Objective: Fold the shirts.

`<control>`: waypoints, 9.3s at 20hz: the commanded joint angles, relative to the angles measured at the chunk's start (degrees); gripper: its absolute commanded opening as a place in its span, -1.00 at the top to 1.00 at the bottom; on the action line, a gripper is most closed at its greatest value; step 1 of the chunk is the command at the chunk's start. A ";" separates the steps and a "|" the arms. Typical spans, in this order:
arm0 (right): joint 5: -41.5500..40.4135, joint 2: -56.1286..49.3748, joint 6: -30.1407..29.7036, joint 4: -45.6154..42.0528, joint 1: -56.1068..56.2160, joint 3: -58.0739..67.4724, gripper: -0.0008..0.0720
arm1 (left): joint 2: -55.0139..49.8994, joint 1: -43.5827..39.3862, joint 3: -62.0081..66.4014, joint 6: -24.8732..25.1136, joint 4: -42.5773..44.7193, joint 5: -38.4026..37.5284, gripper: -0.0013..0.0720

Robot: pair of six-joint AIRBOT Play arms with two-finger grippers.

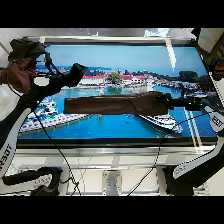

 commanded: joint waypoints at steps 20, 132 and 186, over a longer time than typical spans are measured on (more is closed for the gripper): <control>8.57 11.80 5.60 0.11 0.70 4.31 0.90 | -16.35 -10.19 3.17 -0.74 -2.38 -4.74 0.93; 23.54 34.97 35.30 -74.99 -12.13 2.21 0.90 | -4.81 10.25 44.63 -15.80 59.76 -54.25 0.93; -25.57 65.53 8.63 -12.39 27.23 -21.44 -0.05 | 51.80 7.10 19.87 -16.52 82.99 -57.72 0.93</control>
